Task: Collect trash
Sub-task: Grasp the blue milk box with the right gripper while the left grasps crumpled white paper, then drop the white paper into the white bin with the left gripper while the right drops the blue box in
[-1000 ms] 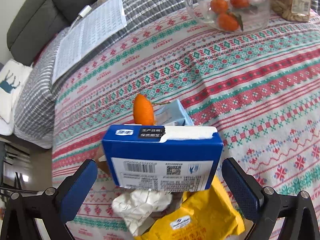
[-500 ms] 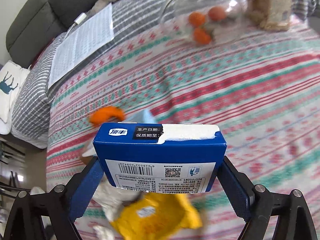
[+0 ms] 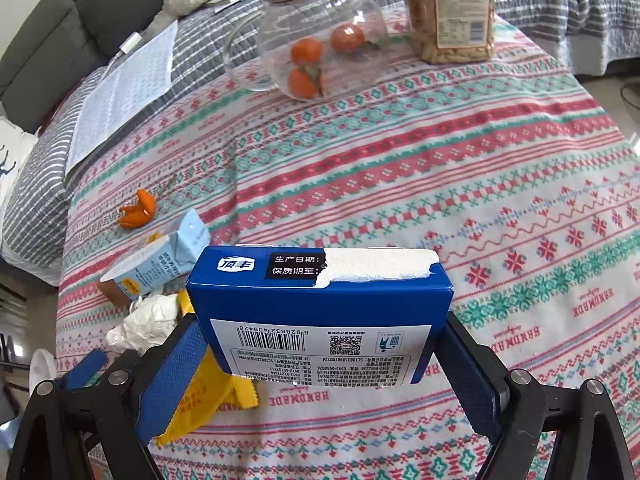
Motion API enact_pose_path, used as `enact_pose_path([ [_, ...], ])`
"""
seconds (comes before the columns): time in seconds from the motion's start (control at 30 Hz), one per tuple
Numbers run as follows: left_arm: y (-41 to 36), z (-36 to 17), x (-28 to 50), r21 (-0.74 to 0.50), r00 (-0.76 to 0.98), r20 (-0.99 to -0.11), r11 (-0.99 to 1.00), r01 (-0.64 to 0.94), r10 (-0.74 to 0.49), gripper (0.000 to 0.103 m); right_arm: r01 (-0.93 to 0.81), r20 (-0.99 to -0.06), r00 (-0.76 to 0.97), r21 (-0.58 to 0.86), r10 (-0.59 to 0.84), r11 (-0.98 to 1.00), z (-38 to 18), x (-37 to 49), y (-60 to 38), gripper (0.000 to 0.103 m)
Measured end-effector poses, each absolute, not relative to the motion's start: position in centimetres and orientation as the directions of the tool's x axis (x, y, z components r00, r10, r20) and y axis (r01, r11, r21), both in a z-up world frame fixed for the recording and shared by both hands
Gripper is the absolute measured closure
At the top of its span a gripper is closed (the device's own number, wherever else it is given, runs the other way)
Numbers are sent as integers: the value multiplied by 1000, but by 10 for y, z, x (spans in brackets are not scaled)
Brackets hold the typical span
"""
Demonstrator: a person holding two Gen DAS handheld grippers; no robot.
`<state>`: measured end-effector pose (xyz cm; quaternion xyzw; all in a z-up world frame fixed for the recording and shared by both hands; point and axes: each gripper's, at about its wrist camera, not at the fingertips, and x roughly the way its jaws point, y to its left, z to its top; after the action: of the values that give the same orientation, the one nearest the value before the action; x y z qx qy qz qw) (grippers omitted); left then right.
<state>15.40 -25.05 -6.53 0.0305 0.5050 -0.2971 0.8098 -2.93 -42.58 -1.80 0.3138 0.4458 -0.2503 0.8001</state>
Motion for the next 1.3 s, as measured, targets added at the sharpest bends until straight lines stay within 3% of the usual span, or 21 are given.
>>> enact_pose_path([
  [0.03,-252,-68,154,-261,310,-834,822,506,-456,36,679,-873,474,279,-116,679,-19,-30,-426,9],
  [0.1,-254,-74,158,-288,295,-830,818,498,-472,52,675,-877,468,274,-111,685,-21,-30,-427,9],
  [0.3,-253,-73,162,-310,304,-814,814,492,-494,65,667,-882,458,259,-110,698,-22,-29,-424,9],
  [0.77,-191,-26,147,-284,367,-783,813,508,-502,67,622,-855,512,301,-84,722,-2,-21,-395,9],
  [1.3,4,-11,172,-195,497,-818,952,237,-292,66,426,-842,538,315,43,848,-3,55,-288,9],
])
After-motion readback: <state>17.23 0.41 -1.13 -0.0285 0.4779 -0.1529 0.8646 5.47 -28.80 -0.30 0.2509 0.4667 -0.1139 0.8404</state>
